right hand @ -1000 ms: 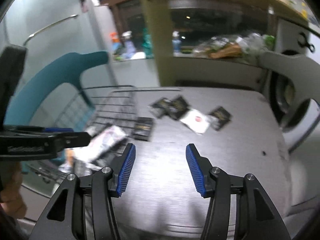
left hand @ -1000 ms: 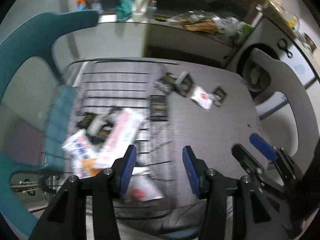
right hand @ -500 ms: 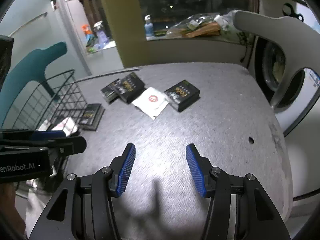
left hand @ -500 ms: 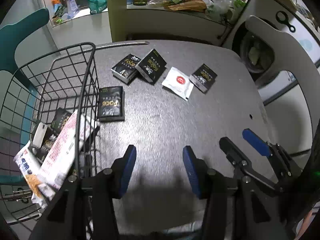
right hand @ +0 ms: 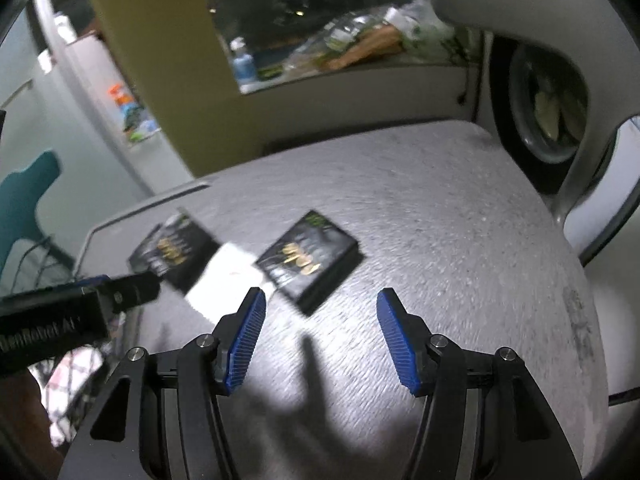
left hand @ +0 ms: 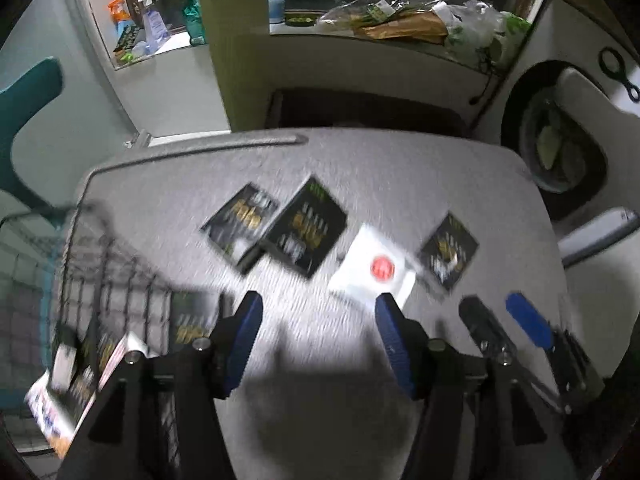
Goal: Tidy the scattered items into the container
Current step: 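Grasp a Face pack with the right gripper while the left grasps another Face pack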
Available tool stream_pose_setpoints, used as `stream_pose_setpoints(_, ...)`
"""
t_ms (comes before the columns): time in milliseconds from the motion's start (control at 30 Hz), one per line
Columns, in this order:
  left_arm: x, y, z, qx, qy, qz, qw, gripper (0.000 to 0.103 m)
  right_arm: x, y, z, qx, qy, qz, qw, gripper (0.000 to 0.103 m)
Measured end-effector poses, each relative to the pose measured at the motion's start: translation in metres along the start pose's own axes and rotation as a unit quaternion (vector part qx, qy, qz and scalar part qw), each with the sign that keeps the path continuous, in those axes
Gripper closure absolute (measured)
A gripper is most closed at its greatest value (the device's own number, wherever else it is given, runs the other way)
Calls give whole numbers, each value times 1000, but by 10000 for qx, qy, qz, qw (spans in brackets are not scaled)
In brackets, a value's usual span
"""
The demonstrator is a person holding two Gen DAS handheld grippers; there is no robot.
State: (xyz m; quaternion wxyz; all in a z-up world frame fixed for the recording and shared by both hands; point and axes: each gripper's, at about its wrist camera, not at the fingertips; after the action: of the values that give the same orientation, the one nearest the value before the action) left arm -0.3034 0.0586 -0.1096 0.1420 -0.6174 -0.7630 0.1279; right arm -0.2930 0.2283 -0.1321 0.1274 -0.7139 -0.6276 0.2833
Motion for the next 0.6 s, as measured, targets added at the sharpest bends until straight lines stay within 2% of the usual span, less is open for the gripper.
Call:
stream_pose_setpoints(267, -9, -33, 32, -164, -196, -473, 9986, 39, 2, -32, 29, 76, -140, 678, 9976, 45)
stream_pose_setpoints(400, -15, -45, 38, -60, -262, -690, 9973, 39, -14, -40, 42, 113, 140, 411, 9990, 44)
stream_pose_setpoints(500, -13, -53, 42, -20, -360, -618, 9974, 37, -24, -41, 48, 191, 390, 309, 9986, 42)
stream_pose_setpoints(533, -13, -54, 45, -42, -424, -614, 9972, 37, -27, -41, 51, 197, 481, 208, 9984, 41)
stream_pose_setpoints(600, -15, -54, 54, -202, -314, -654, 9972, 37, -31, -40, 59, 69, 660, 21, 9978, 41)
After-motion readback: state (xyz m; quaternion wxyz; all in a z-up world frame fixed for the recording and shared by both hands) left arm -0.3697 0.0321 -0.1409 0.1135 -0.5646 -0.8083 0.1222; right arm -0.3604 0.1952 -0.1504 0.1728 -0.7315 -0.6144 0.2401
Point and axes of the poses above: each gripper's, at about its wrist camera, not at the fingertips, and z roughly the way its jaws point, x to its right, y to its underside, and after that the axes turned 4 degrees about z, right-handed
